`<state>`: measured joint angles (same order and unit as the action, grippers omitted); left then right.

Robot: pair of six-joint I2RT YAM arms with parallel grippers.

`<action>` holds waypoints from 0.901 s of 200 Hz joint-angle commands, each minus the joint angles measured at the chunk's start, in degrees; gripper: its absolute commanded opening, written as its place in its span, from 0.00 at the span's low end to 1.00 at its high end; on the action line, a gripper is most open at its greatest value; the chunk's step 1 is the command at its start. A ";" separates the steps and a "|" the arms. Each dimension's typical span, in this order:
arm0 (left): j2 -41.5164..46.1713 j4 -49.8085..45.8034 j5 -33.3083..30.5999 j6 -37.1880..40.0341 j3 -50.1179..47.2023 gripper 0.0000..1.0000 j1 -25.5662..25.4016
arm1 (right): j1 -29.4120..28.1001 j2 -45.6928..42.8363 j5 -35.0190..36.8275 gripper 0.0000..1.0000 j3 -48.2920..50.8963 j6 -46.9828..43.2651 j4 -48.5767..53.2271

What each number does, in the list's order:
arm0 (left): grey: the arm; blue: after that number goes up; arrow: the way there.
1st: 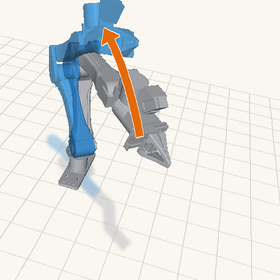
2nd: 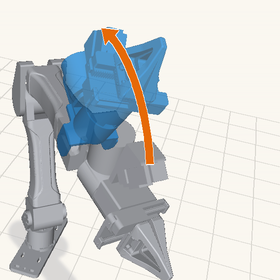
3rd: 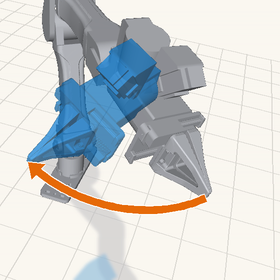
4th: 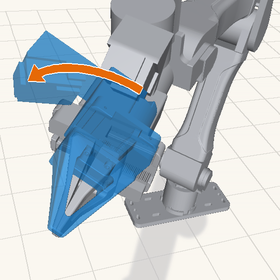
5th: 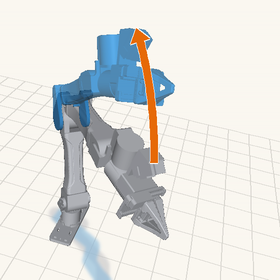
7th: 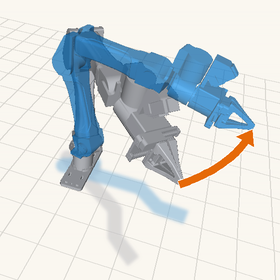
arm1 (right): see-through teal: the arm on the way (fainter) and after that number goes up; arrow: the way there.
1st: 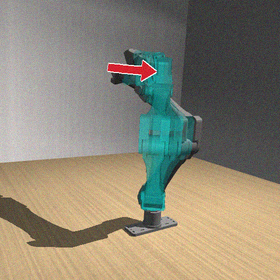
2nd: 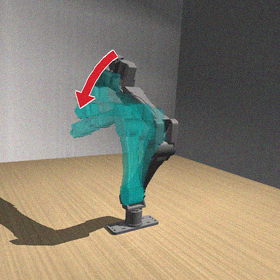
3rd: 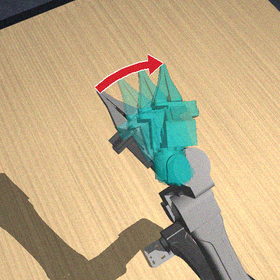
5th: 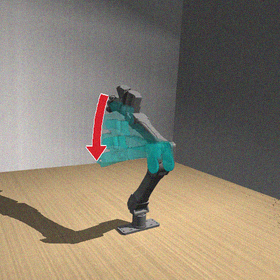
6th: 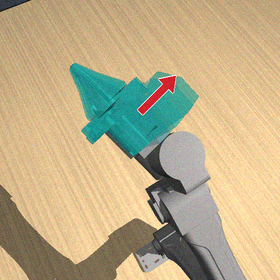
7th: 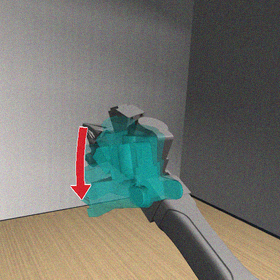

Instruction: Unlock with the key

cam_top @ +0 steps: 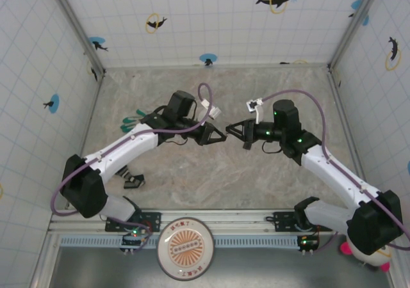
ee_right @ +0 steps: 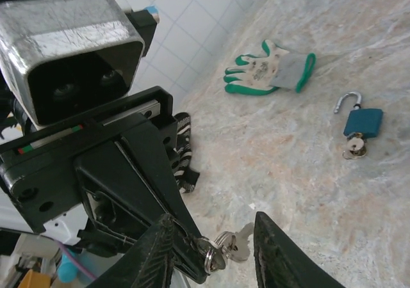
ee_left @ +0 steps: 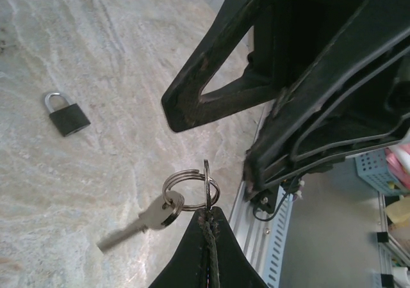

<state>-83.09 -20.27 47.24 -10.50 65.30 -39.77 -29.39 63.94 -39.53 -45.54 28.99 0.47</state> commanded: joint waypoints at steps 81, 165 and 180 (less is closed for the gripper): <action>2.05 1.98 3.38 1.08 0.60 0.00 -0.13 | -0.67 1.05 -5.47 0.17 -0.12 -3.78 2.04; 2.36 2.06 -0.23 1.02 -0.09 0.00 -0.05 | 0.28 0.48 -5.82 0.00 -0.99 -6.76 5.63; 3.01 3.14 -2.12 -0.12 -0.72 0.14 0.40 | 0.77 -0.18 -3.17 0.00 -1.12 -6.56 5.34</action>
<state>-82.39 -20.23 48.34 -10.52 65.23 -40.10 -29.23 64.64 -45.04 -45.56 23.33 2.48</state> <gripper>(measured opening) 0.076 0.098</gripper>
